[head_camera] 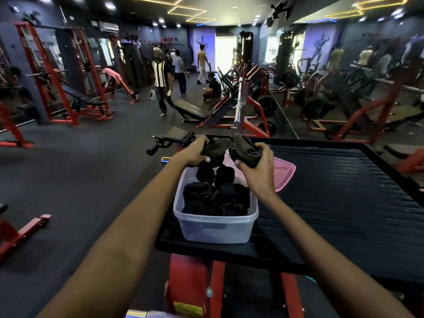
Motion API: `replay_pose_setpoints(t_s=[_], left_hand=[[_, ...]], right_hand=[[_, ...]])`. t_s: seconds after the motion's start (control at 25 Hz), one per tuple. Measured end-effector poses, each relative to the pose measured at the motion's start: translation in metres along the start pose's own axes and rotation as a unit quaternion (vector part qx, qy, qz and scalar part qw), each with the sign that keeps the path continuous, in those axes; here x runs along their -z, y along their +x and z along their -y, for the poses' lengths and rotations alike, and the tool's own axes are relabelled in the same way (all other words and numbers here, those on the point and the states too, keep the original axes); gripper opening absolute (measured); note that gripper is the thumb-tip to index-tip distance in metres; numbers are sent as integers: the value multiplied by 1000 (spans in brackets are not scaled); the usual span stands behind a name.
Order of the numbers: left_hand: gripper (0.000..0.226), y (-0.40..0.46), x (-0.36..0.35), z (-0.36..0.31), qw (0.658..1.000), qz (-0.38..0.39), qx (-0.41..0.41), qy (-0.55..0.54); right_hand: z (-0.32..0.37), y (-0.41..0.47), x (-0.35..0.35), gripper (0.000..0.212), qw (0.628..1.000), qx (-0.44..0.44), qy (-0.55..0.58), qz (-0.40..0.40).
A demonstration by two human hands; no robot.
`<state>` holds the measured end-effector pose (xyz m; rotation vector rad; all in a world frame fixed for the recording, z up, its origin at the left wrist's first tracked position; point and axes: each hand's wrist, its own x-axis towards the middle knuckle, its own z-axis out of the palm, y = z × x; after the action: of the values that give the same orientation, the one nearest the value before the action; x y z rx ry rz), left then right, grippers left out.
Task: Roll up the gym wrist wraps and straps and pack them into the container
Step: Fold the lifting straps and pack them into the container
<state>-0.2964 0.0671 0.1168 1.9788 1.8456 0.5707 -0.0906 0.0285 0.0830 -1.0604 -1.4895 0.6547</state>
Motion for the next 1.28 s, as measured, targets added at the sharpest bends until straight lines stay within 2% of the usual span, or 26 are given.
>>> replay_pose_setpoints(t_s=[0.08, 0.2, 0.32, 0.4, 0.48, 0.6, 0.72, 0.76, 0.88, 1.0, 1.12, 1.2, 1.28], left_hand=[[47, 0, 8, -3, 999, 29, 26, 36], [55, 1, 9, -7, 994, 7, 13, 105], [53, -2, -3, -7, 998, 45, 39, -3], [60, -2, -18, -7, 999, 15, 50, -5], [60, 1, -23, -11, 998, -4, 28, 55], [52, 7, -18, -13, 990, 13, 1, 140], [49, 8, -14, -17, 955, -18, 17, 296], [51, 9, -17, -20, 947, -32, 20, 318], [63, 11, -23, -17, 965, -17, 32, 258], [52, 9, -25, -4, 972, 11, 47, 229], [38, 3, -33, -5, 954, -69, 37, 290], [36, -1, -41, -3, 940, -119, 28, 317], [36, -4, -36, -2, 946, -58, 61, 314]], right_hand=[[1, -1, -2, 56, 1000, 3, -7, -5], [3, -3, -3, 56, 1000, 6, -19, -7], [5, -3, -4, 57, 1000, 4, -28, -5], [5, -3, -6, 57, 999, 2, -32, -3], [4, -1, -6, 59, 999, 3, -35, 0], [1, 3, -3, 59, 999, 6, -44, 8], [1, 4, -2, 59, 999, 5, -46, 7], [1, 5, -2, 59, 999, 6, -51, 2], [4, 8, 0, 60, 999, -8, -48, -8], [7, 13, 3, 58, 999, -26, -24, 3], [6, 16, 3, 59, 1000, -13, -16, 9], [3, 17, 2, 59, 1000, -9, -18, 12], [3, 20, 0, 58, 999, -6, -25, 25]])
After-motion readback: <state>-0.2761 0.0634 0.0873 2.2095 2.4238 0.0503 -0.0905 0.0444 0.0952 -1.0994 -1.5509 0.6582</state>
